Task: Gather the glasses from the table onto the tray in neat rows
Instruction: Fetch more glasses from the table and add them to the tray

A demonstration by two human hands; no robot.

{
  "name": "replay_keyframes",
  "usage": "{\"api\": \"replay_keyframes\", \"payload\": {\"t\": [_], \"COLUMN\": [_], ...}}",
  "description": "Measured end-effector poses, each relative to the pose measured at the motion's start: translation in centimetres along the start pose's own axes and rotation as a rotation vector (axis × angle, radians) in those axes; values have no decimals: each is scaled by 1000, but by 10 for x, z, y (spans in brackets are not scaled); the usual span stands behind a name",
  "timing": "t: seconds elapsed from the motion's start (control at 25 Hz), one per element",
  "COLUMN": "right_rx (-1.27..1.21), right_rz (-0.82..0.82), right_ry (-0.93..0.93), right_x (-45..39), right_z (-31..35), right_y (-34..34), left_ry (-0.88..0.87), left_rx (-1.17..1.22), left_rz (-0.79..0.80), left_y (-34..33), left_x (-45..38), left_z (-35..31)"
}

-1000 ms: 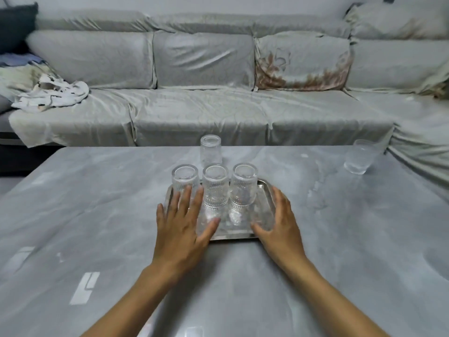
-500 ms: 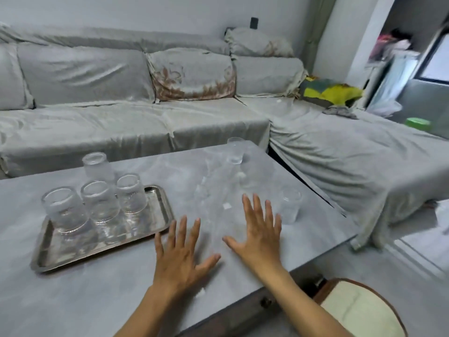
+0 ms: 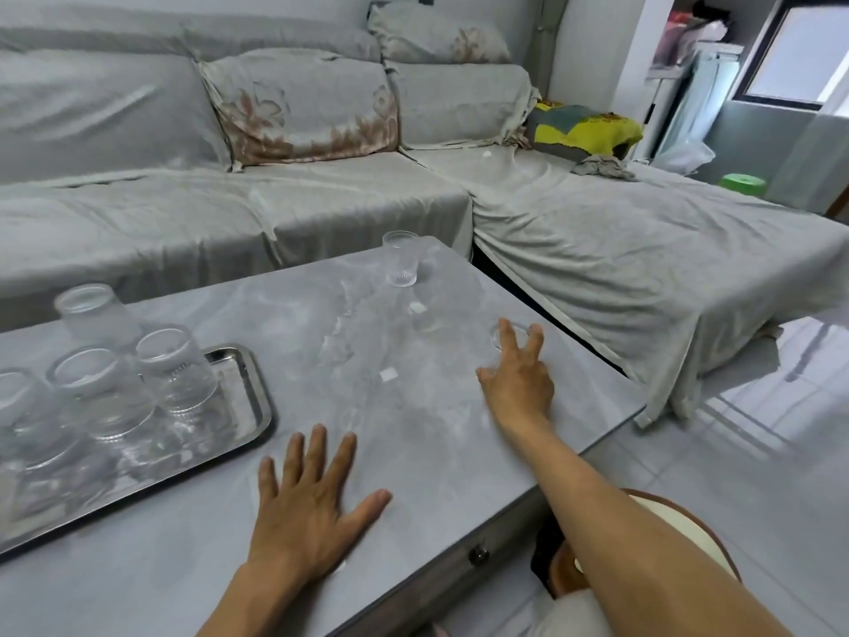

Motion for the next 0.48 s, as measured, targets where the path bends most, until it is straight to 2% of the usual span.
{"api": "replay_keyframes", "payload": {"t": [0.16,0.28,0.48], "right_rx": [-63,-144,-381], "right_rz": [-57,-86,-85], "right_ry": [19,149,458], "right_x": [1,23,99], "right_z": [4,47,189], "right_y": [8,18,36], "left_ry": [-13,-85,-191], "left_rx": [40,163,192], "left_rz": [7,-22,-364], "left_y": [5,26,141], "left_x": [2,7,40], "left_z": [-2,-5,45]}}
Point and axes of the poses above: each hand's wrist, its own x-axis away from the middle knuckle, its own y-axis out of the back of the hand, z = x × y, the point moved 10 cm from there along -x, towards the middle knuckle, and after that the axes turned 10 degrees about x, right-handed, at the moved point
